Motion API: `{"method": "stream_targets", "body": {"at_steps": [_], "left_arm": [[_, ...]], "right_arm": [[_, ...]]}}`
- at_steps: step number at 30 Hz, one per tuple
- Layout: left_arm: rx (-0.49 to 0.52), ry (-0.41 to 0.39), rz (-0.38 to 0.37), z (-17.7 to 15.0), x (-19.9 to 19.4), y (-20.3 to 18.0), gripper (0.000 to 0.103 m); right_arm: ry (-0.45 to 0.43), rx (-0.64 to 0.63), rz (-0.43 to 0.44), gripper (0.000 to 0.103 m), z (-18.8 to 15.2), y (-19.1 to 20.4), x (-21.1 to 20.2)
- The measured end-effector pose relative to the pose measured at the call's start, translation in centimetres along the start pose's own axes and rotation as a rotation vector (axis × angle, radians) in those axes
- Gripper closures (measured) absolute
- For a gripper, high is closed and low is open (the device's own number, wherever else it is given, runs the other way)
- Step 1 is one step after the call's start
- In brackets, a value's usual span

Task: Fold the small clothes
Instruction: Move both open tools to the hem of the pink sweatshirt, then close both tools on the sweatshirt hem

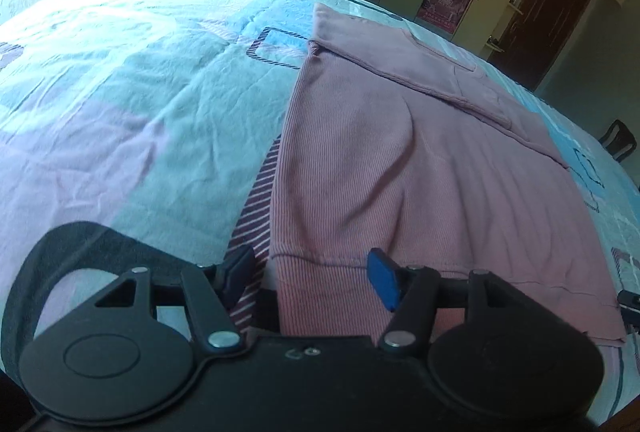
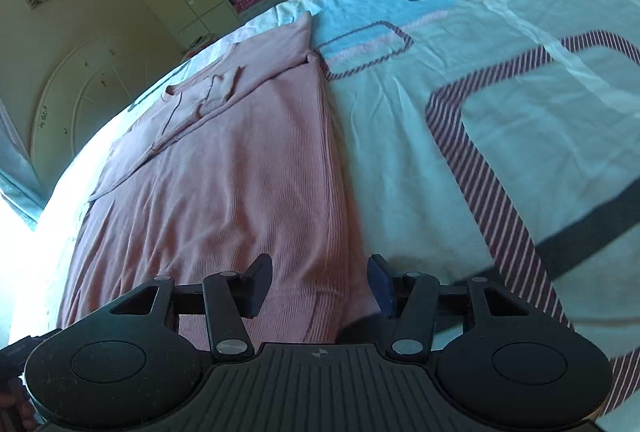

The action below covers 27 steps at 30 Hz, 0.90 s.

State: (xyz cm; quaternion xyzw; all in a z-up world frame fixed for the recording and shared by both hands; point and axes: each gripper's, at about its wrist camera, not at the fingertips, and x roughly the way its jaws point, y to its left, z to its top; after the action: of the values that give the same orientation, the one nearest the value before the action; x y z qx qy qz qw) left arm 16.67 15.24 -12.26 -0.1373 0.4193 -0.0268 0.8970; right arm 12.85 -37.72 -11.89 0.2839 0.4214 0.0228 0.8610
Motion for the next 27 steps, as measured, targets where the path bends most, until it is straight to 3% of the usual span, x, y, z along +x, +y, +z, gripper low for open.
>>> {"method": "stream_targets", "body": {"at_steps": [4,6,9,12,13,15,18,20,21,23,27], "left_arm": [[-0.054,0.007,-0.098,-0.9,-0.6,0.8,0.046],[-0.094,-0.003,-0.172,-1.1,-0.5,1.2,0.055],[-0.149,-0.012,-0.185,-1.2,0.6,1.5,0.06],[-0.237,-0.023,-0.184,-0.8,1.4,2.6,0.079],[-0.248,-0.024,-0.177,-0.7,1.6,2.9,0.09],[-0.263,-0.029,-0.183,-0.7,1.7,3.4,0.098],[-0.257,-0.118,-0.225,-1.1,-0.1,3.8,0.1],[-0.249,-0.096,-0.196,-1.5,0.0,4.2,0.1],[-0.224,-0.067,-0.168,-1.9,0.7,4.4,0.099],[-0.243,-0.08,-0.189,-2.3,0.9,4.7,0.099],[-0.247,-0.073,-0.212,-1.8,1.0,4.6,0.086]], "right_arm": [[0.012,0.06,0.084,0.05,-1.6,-0.8,-0.6],[0.027,0.07,0.13,0.05,-1.9,-0.7,-0.7],[0.045,0.089,0.179,0.05,-1.8,-0.6,-0.2],[0.052,0.123,0.216,0.051,-1.1,-1.0,0.5],[0.053,0.137,0.228,0.07,-0.9,-1.3,0.6],[0.07,0.145,0.236,0.096,-0.5,-1.9,0.9],[0.007,0.113,0.275,0.096,-0.5,-2.2,-0.8],[-0.033,0.096,0.293,0.096,-0.5,-2.5,-1.9],[-0.013,0.102,0.267,0.096,-0.6,-2.8,-1.5],[0.05,0.106,0.224,0.096,-1.0,-3.4,-0.1],[0.059,0.177,0.281,0.095,-1.1,-4.6,0.6]]}}
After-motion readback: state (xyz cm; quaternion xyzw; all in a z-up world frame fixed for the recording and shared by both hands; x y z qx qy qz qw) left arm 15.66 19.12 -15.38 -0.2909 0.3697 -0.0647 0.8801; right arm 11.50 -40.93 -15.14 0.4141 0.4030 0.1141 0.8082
